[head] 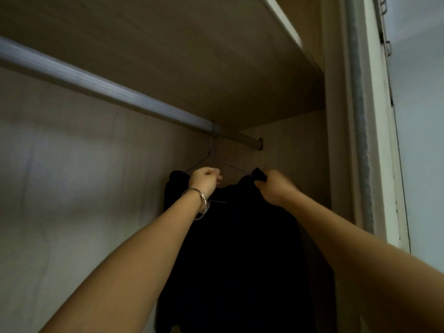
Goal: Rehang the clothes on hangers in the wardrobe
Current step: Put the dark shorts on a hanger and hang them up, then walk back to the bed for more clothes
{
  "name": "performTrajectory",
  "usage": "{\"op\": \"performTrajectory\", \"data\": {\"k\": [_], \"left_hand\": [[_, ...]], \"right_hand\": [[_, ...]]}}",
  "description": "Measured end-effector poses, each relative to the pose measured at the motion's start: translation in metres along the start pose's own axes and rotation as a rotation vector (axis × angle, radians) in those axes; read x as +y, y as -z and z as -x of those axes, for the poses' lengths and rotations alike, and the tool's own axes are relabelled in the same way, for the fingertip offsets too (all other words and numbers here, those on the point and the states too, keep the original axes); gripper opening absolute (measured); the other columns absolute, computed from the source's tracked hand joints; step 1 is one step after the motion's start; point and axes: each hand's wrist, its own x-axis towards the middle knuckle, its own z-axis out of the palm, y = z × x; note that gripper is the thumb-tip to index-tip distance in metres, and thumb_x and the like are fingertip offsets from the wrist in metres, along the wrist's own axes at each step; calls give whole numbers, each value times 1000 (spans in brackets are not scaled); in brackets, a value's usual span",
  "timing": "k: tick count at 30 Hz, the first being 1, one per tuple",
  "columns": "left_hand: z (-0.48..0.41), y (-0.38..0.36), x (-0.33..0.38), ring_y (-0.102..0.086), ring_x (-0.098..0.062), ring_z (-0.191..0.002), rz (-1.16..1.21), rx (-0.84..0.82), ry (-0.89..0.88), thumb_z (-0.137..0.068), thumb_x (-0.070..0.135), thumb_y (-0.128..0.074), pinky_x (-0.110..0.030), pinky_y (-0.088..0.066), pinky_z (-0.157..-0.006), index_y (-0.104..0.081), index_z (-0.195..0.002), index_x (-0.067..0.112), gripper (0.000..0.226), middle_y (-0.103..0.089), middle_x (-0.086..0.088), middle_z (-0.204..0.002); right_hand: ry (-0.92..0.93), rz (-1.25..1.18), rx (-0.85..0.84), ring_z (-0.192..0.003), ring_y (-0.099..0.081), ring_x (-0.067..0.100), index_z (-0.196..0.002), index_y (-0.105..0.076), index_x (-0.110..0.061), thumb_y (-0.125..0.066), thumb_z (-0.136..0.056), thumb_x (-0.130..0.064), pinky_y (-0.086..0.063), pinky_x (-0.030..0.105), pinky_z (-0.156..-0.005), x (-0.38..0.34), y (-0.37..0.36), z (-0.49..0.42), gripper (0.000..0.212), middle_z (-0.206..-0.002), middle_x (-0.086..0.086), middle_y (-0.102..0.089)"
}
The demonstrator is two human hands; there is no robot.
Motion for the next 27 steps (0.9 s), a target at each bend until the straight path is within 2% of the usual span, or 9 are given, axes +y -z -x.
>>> {"op": "performTrajectory", "data": {"k": [2, 3, 6, 12, 16, 19, 21, 24, 27], "left_hand": [[1, 16, -15, -56, -21, -97, -186, 51, -82, -91, 15, -49, -29, -43, -90, -66, -93, 12, 17, -63, -6, -95], [3, 22, -21, -56, -22, -104, -271, 45, -99, -90, 13, -49, -26, -41, -92, -65, -105, 10, 22, -63, -8, -104], [13, 32, -33, -53, -24, -117, -451, -80, -88, -92, 12, -45, -22, -37, -94, -57, -121, 10, 32, -59, -10, -124], [33, 34, -62, -57, -25, -111, -629, -175, -67, -92, 14, -46, -21, -37, -84, -61, -116, 9, 28, -62, -12, -121], [46, 40, -72, -55, -27, -114, -665, -98, -89, -93, 14, -45, -22, -38, -88, -62, -115, 8, 29, -62, -13, -122], [59, 53, -74, -55, -27, -114, -599, -27, -104, -91, 9, -47, -20, -37, -89, -61, -116, 8, 29, -62, -13, -121], [69, 66, -77, -56, -27, -115, -614, 23, -125, -89, 8, -49, -23, -39, -93, -61, -117, 9, 30, -62, -13, -121], [95, 85, -91, -52, -26, -120, -635, 19, -148, -89, 8, -50, -27, -37, -102, -56, -122, 9, 34, -59, -12, -126], [140, 96, -128, -54, -22, -117, -654, -66, -90, -89, 8, -51, -19, -35, -96, -59, -118, 9, 30, -61, -11, -122]], "right_hand": [[-1, -48, 38, -83, -52, 25, -119, -52, -8, -42, -97, -25, -39, 33, -71, 4, -1, -4, 30, -102, 14, -57], [2, -59, 64, -78, -52, 24, -118, -54, -9, -42, -96, -26, -38, 33, -68, 6, -1, -5, 31, -96, 13, -56], [17, -69, 124, -78, -52, 25, -118, -56, -9, -43, -95, -28, -37, 34, -67, 9, 2, -5, 32, -91, 13, -55], [2, -107, 70, -89, -54, 27, -114, -53, -11, -50, -94, -26, -40, 34, -75, 10, 7, 6, 26, -94, 10, -55], [0, -67, 66, -105, -58, 32, -123, -50, -9, -51, -93, -24, -45, 37, -82, 16, 0, 14, 34, -112, 13, -57], [19, -31, 74, -111, -54, 32, -124, -47, -11, -51, -91, -16, -46, 41, -96, 26, -11, 23, 33, -124, 15, -54], [69, 34, 138, -123, -44, 31, -132, -40, -14, -52, -89, -12, -38, 46, -105, 30, -18, 39, 44, -135, 13, -44], [214, 123, 221, -142, -16, 32, -145, -21, -22, -50, -88, -7, -19, 48, -117, 38, -36, 86, 66, -154, 9, -14], [350, 204, 225, -145, 0, 30, -147, -20, -22, -47, -90, -5, -16, 42, -116, 54, -61, 134, 66, -158, 2, 1]]}}
